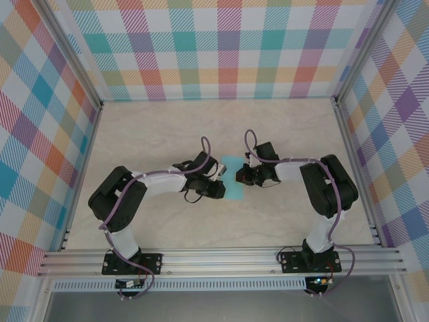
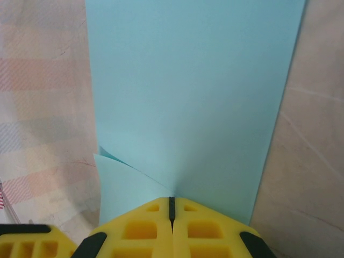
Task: Fold a paper plane with a square sheet of paper (fold left side to right side)
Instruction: Fold the triangle a second time at the center of the table.
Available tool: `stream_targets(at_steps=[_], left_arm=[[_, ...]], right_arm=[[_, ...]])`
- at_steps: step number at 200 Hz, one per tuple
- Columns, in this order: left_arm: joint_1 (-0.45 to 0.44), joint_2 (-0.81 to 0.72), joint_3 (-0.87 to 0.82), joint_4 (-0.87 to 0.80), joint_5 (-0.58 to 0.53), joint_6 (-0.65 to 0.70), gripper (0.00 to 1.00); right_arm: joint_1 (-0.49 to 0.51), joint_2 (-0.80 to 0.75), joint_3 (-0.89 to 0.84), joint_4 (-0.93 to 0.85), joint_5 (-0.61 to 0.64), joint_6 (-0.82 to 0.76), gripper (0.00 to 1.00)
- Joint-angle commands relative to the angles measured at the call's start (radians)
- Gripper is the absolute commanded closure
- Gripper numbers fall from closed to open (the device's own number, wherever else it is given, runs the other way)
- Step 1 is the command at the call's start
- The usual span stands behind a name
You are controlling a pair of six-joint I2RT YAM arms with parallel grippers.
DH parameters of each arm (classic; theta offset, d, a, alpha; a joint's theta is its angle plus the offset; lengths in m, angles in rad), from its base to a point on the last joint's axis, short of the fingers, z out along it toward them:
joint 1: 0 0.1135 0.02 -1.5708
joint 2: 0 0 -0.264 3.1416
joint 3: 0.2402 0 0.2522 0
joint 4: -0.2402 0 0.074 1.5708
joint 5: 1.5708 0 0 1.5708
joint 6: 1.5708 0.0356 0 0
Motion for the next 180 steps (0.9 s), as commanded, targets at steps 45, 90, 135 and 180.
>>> stream_targets(at_steps=[45, 90, 135, 180], left_arm=[[-0.006, 0.084, 0.11, -0.011, 0.107, 0.028, 0.87], [0.016, 0.155, 0.133, 0.015, 0.128, 0.029, 0.89], [0.031, 0.156, 0.087, 0.03, 0.123, 0.031, 0.89], [0.048, 0.122, -0.033, 0.099, 0.136, 0.004, 0.9]], right_arm=[[-0.008, 0.051, -0.014, -0.031, 0.06, -0.022, 1.0], [-0.003, 0.047, -0.013, -0.04, 0.06, -0.026, 1.0], [-0.001, 0.044, -0.006, -0.054, 0.067, -0.032, 1.0], [-0.001, 0.047, -0.004, -0.063, 0.069, -0.036, 1.0]])
